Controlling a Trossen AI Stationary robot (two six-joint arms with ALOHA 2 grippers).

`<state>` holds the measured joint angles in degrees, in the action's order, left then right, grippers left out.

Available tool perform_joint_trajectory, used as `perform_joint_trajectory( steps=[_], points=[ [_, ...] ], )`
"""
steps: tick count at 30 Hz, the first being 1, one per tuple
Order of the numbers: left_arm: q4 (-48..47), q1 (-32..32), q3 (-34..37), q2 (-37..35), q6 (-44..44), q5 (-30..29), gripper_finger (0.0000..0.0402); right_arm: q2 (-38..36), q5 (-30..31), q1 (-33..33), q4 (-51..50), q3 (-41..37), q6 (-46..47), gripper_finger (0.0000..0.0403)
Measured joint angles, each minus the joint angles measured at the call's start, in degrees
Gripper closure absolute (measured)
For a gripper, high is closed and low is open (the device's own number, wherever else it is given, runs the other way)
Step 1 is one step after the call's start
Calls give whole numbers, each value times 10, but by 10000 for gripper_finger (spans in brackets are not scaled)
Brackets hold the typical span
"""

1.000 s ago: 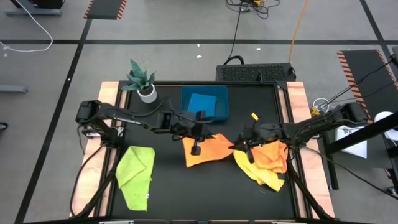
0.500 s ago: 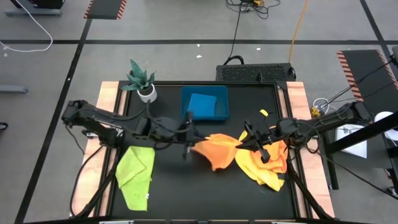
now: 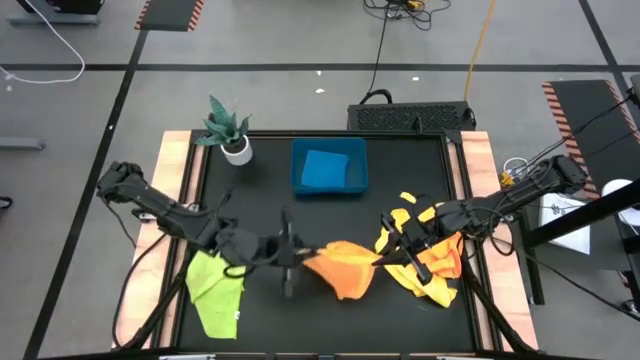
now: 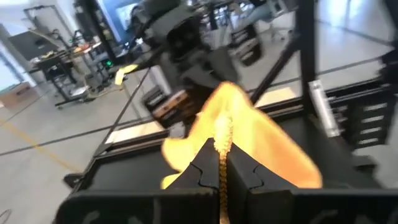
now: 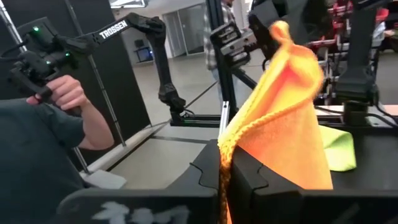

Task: Fold microfiber towels
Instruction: Fold the left orange microfiber cloth

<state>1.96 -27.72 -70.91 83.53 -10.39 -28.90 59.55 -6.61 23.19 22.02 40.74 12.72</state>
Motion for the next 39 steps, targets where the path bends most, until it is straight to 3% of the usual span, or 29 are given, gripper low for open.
perform_joint_trajectory(
  steps=[6,13,16,22,27,39],
  points=[
    [-13,-50,0,10,26,-37,400,24,12,19,-5,7,-6,403],
    [-43,-54,0,15,78,-52,400,38,10,18,-9,6,28,403],
    [-69,-47,0,15,80,-74,400,40,42,15,-24,6,21,403],
    [-135,-3,0,14,102,-102,400,34,101,-22,-88,5,11,403],
    [-175,59,0,17,96,-102,400,32,99,-78,-108,5,-11,403],
    [-75,211,0,18,-33,-75,401,-75,85,-248,-135,4,-109,403]
  ],
)
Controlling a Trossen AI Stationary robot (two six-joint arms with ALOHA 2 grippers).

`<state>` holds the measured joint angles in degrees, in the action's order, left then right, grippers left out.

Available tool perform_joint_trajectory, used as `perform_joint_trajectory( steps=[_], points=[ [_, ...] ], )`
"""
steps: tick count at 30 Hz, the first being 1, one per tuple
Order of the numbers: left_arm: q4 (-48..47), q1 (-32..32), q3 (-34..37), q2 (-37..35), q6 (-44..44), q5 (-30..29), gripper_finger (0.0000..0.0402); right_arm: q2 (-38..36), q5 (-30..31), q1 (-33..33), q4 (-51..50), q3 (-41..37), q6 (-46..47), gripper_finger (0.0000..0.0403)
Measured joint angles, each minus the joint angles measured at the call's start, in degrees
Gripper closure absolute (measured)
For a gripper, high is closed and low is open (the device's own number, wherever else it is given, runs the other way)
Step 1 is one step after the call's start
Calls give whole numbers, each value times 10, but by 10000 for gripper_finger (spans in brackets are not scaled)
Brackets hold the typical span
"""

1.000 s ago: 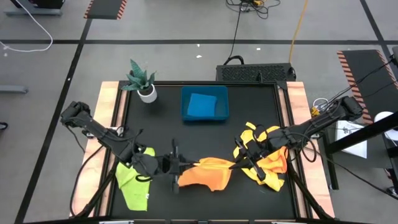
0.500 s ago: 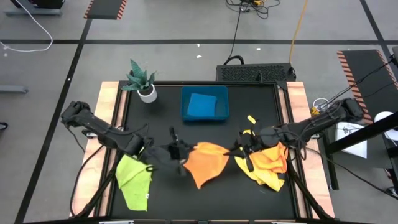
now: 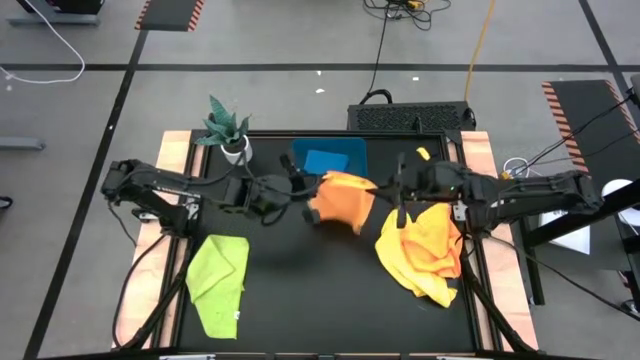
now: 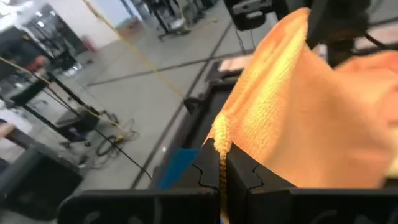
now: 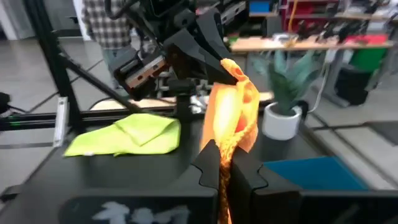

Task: Fold microfiber towels
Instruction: Fold the left orange microfiber cloth

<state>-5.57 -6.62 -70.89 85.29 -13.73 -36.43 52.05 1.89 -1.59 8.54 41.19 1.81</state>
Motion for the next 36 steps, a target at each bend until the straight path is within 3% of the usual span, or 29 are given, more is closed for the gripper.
perform_joint_trajectory(
  steps=[6,15,21,27,36],
  points=[
    [17,-53,16,0,-31,-2,401,-6,-36,22,-44,0,9,403],
    [130,-204,175,6,23,-5,401,120,-33,161,58,-46,64,403],
    [220,-258,247,42,119,59,398,280,-38,228,181,-55,107,403],
    [261,-274,254,110,202,171,378,413,-119,250,308,-56,210,386],
    [294,-280,254,156,353,339,357,438,-189,283,331,-56,262,283]
  ],
)
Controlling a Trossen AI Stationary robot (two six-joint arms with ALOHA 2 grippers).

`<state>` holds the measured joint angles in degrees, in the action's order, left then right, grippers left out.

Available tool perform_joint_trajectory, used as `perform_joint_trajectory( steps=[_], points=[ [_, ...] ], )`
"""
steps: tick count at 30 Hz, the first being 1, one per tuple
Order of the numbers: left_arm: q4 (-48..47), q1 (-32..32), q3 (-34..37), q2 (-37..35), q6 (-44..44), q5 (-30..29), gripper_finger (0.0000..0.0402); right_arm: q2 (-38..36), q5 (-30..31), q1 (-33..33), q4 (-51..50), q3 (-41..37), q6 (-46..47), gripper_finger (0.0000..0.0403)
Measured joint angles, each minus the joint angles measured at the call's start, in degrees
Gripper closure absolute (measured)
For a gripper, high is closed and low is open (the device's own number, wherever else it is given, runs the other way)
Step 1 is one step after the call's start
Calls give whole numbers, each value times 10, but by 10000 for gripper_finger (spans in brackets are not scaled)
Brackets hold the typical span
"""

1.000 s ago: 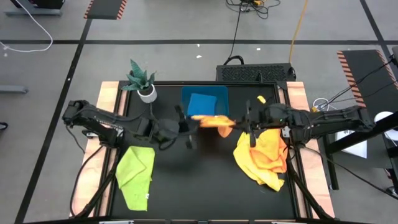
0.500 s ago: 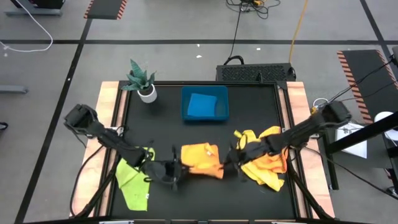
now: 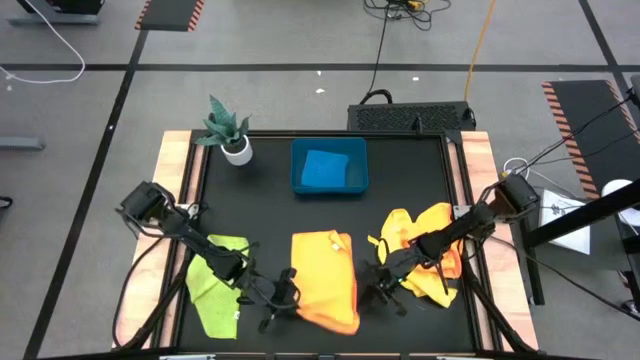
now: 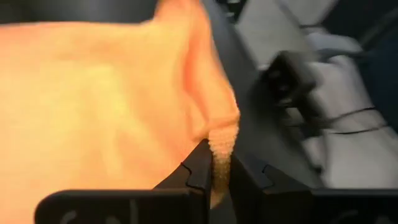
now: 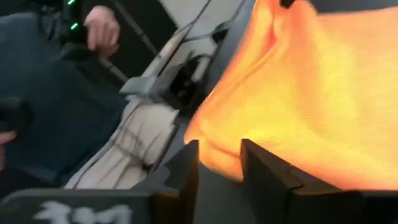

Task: Fold microfiber towels
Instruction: Fold the left orange microfiber cloth

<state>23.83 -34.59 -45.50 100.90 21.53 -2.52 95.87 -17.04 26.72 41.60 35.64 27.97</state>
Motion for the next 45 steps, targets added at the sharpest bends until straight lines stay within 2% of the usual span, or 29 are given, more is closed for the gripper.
perform_joint_trajectory(
  steps=[4,7,12,20,22,25,28,33,40,45],
  points=[
    [41,-8,0,0,1,55,356,-18,5,4,-1,0,-22,248],
    [71,-11,0,-2,-22,83,356,-32,49,-5,-5,1,-46,238],
    [66,-4,0,-28,-60,84,355,-42,173,-37,-28,1,-87,238],
    [52,-4,-1,-45,-58,84,355,-40,235,-83,-85,1,-97,238],
    [40,-4,-1,-45,-76,56,355,-36,252,-87,-84,1,-103,238],
    [-30,2,-1,-45,-96,-32,355,-21,301,-87,-85,1,-104,238],
    [-93,17,-1,-36,-81,-105,355,-4,320,-88,-82,1,-104,238],
    [-83,51,-1,-6,-64,-96,355,24,320,-87,-29,1,-110,238],
    [-82,87,-1,47,-63,-96,355,96,312,-80,150,1,-156,238],
    [-47,119,-3,80,-63,-103,355,135,306,-81,164,6,-154,238]
  ],
)
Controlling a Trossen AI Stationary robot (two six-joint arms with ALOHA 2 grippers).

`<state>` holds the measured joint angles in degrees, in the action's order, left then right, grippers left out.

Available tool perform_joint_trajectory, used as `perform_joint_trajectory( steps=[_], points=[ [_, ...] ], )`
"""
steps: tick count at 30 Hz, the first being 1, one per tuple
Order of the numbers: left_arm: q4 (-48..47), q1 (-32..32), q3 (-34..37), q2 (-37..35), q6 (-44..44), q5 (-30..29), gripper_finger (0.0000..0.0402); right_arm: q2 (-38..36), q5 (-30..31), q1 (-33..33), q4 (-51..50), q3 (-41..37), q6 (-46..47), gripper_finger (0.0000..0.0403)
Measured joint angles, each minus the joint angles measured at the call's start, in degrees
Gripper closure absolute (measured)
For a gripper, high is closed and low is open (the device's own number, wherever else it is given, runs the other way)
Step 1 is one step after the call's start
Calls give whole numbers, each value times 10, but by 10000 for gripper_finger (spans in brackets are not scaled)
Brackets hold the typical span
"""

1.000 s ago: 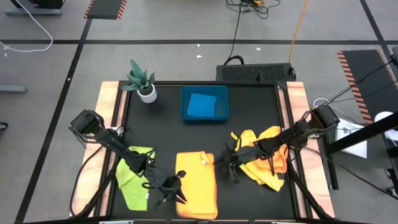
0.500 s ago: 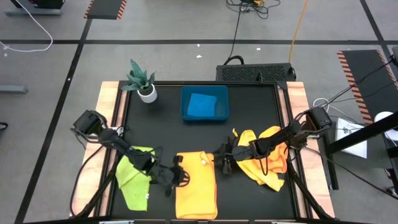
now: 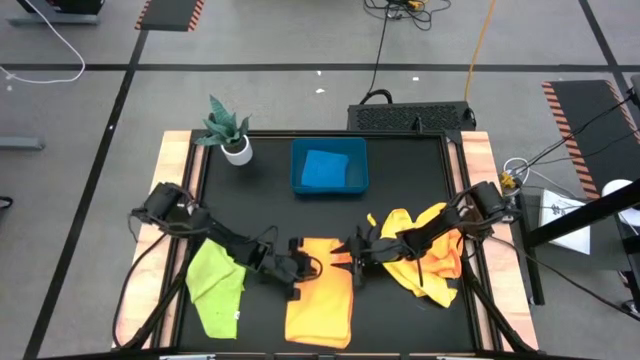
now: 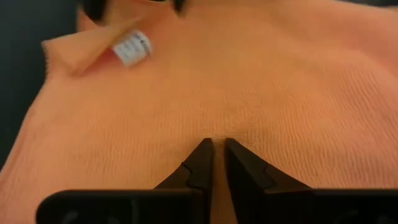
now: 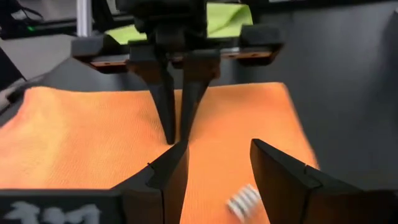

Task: Fold microfiber towels
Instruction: Fold the left orange microfiber cloth

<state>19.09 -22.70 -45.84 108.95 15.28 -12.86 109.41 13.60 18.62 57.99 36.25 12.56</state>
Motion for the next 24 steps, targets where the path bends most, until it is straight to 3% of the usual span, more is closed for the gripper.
perform_joint_trajectory(
  steps=[7,14,24],
  points=[
    [19,43,1,6,-24,-3,355,25,84,0,-33,8,-35,238],
    [21,64,2,7,-25,22,355,3,266,-2,-158,8,-62,238],
    [22,53,2,7,-21,33,355,-30,294,-45,-259,7,36,238]
  ],
)
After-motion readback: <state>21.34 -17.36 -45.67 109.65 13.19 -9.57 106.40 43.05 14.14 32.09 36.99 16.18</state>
